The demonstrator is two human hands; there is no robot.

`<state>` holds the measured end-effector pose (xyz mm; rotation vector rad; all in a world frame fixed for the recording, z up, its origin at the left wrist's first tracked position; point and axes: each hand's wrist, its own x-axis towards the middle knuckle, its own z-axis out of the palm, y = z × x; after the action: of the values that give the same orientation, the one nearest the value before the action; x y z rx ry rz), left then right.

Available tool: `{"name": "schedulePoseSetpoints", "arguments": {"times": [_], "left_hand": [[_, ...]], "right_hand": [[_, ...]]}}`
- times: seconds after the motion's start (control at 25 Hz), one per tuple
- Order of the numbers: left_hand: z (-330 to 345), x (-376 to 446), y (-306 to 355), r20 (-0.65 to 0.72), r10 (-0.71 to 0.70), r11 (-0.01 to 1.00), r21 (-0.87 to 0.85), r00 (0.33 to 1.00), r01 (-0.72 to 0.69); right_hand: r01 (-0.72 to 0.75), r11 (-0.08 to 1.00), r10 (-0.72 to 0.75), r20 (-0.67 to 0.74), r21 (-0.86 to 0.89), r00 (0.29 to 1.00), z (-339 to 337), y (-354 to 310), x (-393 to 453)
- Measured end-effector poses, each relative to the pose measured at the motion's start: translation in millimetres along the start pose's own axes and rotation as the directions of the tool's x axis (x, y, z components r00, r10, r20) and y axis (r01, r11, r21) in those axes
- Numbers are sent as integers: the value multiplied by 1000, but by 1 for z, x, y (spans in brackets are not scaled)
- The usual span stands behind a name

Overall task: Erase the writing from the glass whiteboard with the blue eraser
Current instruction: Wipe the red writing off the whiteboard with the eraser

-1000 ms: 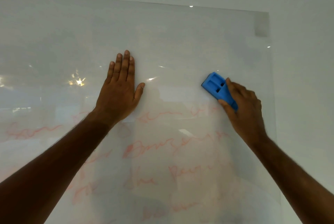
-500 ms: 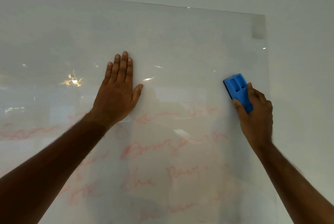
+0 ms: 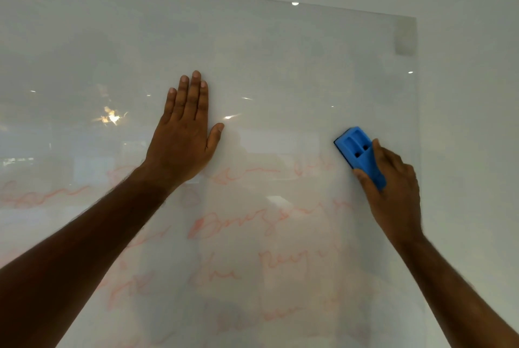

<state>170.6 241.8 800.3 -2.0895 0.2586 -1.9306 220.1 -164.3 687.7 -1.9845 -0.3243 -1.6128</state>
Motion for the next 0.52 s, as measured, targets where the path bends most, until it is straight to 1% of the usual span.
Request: {"name": "schedulePoseSetpoints", "arguments": {"times": [0.08, 0.16, 0.32, 0.44, 0.52], "left_hand": [[0, 0, 1, 3, -8, 1000, -1, 1000, 8], [-1, 0, 1, 3, -9, 1000, -6, 1000, 9], [-1, -1, 0, 4, 2, 1000, -18, 1000, -2], [-2, -3, -1, 5, 5, 1000, -21, 1000, -5], [-2, -3, -2, 3, 9, 1000, -15, 1000, -9]], "right_hand": [[-15, 1000, 15, -24, 27, 1000, 1, -13, 20], [25, 999, -23, -42, 40, 999, 10, -36, 33], [189, 982, -189, -19, -1, 982, 29, -76, 22], [337, 938, -336, 26, -82, 941, 29, -62, -9], [377, 919, -373, 54, -114, 926, 21, -38, -20]]}}
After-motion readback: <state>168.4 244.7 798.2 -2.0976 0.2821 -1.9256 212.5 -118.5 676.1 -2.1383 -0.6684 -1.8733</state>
